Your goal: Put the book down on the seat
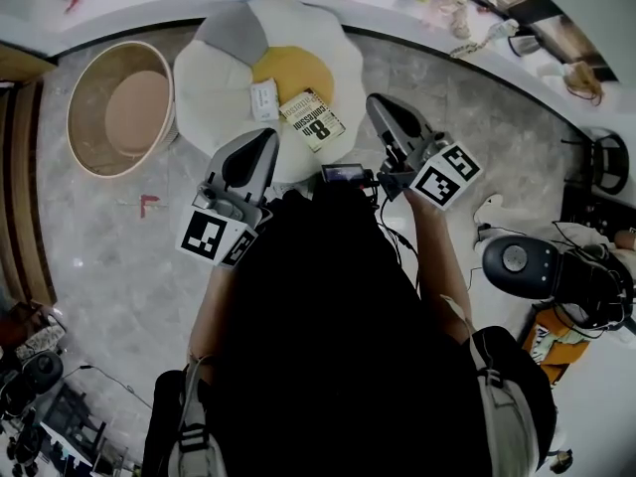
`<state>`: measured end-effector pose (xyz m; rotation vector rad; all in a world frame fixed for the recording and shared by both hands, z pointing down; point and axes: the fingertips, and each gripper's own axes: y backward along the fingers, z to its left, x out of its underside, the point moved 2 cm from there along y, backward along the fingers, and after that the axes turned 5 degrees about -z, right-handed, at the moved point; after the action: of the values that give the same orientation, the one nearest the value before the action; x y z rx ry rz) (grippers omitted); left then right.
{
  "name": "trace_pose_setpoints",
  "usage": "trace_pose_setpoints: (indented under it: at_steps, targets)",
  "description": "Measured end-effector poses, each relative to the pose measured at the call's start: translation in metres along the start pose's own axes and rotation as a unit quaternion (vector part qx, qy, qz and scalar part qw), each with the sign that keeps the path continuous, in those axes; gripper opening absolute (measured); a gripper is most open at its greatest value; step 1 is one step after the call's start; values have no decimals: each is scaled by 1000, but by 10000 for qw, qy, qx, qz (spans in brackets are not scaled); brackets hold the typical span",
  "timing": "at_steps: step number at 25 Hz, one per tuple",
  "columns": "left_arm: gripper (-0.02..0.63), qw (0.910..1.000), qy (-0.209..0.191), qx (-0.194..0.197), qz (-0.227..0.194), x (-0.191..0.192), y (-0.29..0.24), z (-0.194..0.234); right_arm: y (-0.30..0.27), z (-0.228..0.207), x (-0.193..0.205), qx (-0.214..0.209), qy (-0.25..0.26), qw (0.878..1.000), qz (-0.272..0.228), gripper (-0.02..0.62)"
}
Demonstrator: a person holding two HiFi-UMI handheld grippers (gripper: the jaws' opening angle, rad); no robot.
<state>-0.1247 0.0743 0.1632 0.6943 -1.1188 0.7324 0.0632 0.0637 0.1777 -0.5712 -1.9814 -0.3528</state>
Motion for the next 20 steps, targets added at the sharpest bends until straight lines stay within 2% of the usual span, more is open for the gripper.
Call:
trace_pose_setpoints:
  at_steps: [6,13,20]
  targets:
    - [11,10000,36,46,4,6,15,-16,25,31,7,99,576,9982,134,17]
    - [11,10000,-65,-20,-24,8,21,-38,49,41,16,72,939,9951,289,18]
    - [11,9999,-144,-47,-47,14,19,-95,99,50,14,-65,1170,9921,459,18]
